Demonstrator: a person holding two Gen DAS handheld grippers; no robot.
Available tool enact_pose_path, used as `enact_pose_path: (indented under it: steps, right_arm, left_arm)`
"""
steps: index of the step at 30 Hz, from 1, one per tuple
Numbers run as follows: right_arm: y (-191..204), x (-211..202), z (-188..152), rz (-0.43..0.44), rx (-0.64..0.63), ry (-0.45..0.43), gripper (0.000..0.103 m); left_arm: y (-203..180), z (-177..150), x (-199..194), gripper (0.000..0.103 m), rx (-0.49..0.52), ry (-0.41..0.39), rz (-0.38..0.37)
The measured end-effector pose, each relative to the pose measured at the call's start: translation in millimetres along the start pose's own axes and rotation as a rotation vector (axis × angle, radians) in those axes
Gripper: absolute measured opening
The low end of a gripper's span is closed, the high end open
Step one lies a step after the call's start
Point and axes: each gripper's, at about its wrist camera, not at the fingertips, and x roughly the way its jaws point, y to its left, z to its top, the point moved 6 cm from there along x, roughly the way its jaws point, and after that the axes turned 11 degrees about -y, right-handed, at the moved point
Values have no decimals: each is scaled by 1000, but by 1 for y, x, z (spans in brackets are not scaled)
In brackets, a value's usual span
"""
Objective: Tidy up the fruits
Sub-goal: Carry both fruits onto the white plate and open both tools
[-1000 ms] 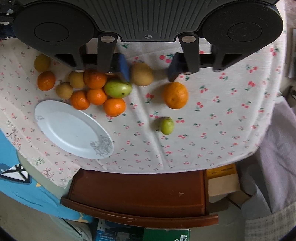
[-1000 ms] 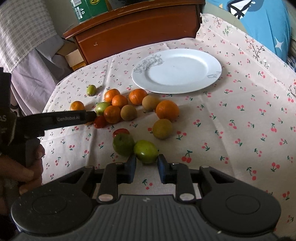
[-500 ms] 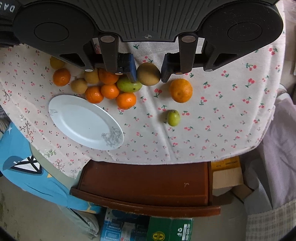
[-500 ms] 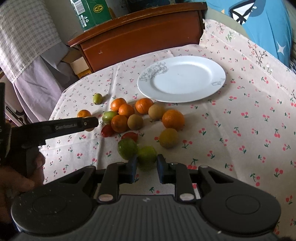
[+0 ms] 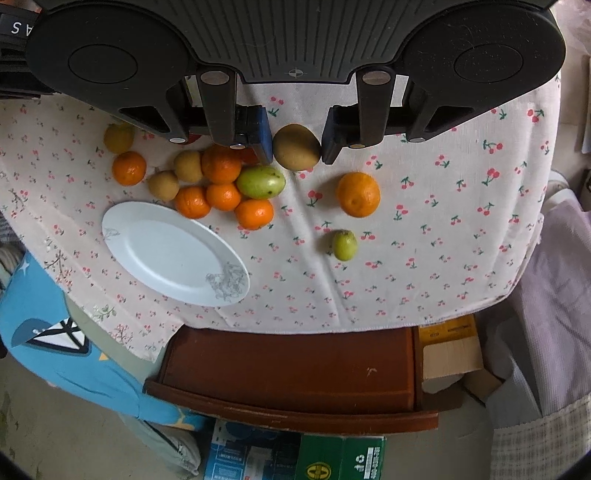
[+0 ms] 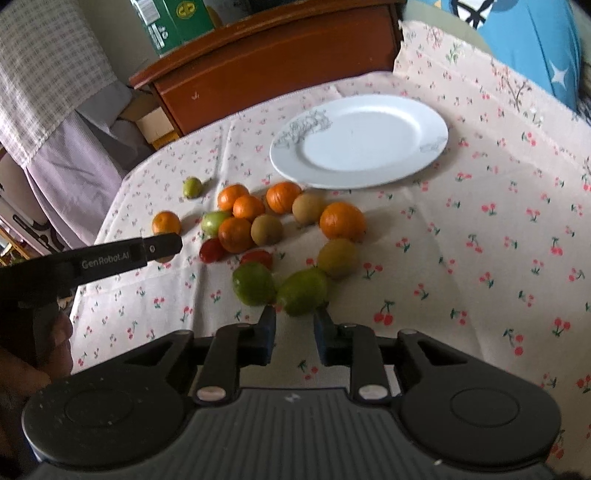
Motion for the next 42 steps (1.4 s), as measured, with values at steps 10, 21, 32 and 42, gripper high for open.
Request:
enact_pose_path:
  steps: [10,21,32,42]
  right_arm:
    - [-9,3,3,7,98,-7,43]
    - [-8,11,8,-23,94,-49,31]
    - [4,-8,37,21,6,-105,31]
    - [-19,15,83,36,10,-115,31]
  left_arm:
    - [-3,3,-3,26,6,-16,-1]
    - [-10,3,-4,26,26,-19,-12]
    - [-25,27,-8,26,-1,-31,-107]
    - [-51,57,12,26,51,-35,-217]
